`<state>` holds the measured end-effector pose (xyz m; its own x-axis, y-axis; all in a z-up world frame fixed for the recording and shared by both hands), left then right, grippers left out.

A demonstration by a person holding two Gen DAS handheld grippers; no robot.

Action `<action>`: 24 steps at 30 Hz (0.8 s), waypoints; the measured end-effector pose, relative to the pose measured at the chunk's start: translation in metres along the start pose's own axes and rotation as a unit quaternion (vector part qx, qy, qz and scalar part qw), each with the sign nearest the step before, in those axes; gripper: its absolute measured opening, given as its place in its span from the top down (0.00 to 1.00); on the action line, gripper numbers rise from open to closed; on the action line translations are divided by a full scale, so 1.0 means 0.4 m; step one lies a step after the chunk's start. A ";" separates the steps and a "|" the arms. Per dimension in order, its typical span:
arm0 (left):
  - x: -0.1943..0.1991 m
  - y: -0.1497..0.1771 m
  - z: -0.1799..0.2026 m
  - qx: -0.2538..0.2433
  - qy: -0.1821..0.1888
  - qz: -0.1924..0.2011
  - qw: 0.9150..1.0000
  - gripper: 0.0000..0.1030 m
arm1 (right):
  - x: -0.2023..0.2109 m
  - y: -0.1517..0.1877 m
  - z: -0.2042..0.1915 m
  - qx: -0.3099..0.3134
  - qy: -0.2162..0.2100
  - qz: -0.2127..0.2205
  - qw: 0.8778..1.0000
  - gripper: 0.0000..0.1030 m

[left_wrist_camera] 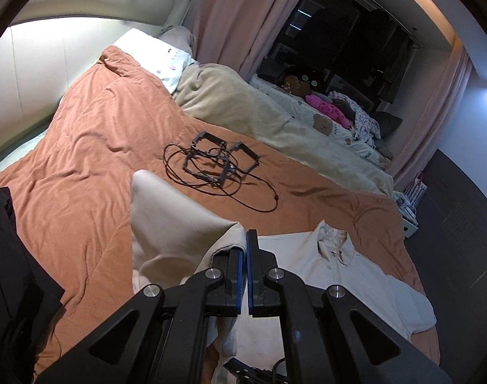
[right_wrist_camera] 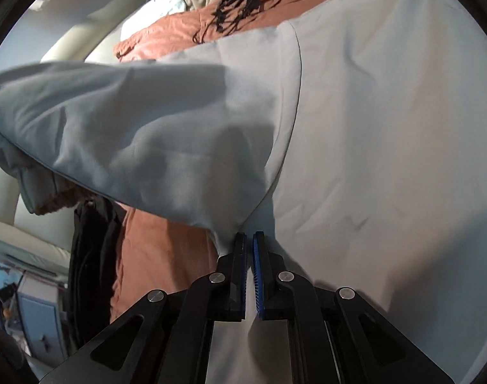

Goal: Fold large clothes
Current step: 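Grasp the jacket sleeve with the left tool and lift it across the body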

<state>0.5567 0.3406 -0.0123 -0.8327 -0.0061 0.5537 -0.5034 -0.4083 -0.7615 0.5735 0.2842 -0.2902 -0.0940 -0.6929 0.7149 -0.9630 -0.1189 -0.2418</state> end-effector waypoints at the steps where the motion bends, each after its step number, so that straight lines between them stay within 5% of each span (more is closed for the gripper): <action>1: -0.001 0.003 0.020 -0.007 0.006 -0.002 1.000 0.96 | 0.006 0.005 0.001 -0.001 -0.003 -0.004 1.000 0.93; 4: -0.008 0.018 0.090 -0.021 0.027 -0.009 0.999 0.96 | 0.075 0.010 0.014 0.001 -0.012 0.008 1.000 0.92; 8: -0.032 0.041 0.179 -0.033 0.046 -0.023 0.998 0.96 | 0.181 -0.005 0.076 -0.014 -0.006 0.028 0.999 0.78; 24: -0.182 0.288 0.560 -0.111 0.096 -0.114 0.983 0.96 | 0.640 0.031 0.363 -0.057 0.036 0.153 0.986 0.75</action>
<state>0.6110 0.0895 -0.0647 -0.7099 0.2426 0.6612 -0.7021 -0.1698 -0.6916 0.5741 0.0020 -0.2054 -0.3988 -0.6314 0.6650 -0.9084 0.1726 -0.3808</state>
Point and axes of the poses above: each gripper's, at about its wrist camera, not at the fingertips, and x roughly against the way its jaws point, z to its right, y to its underside, the point moved 9 cm from there along -x, roughly the way its jaws point, and after that the axes turned 5 degrees about -x, right-handed, at the moved point
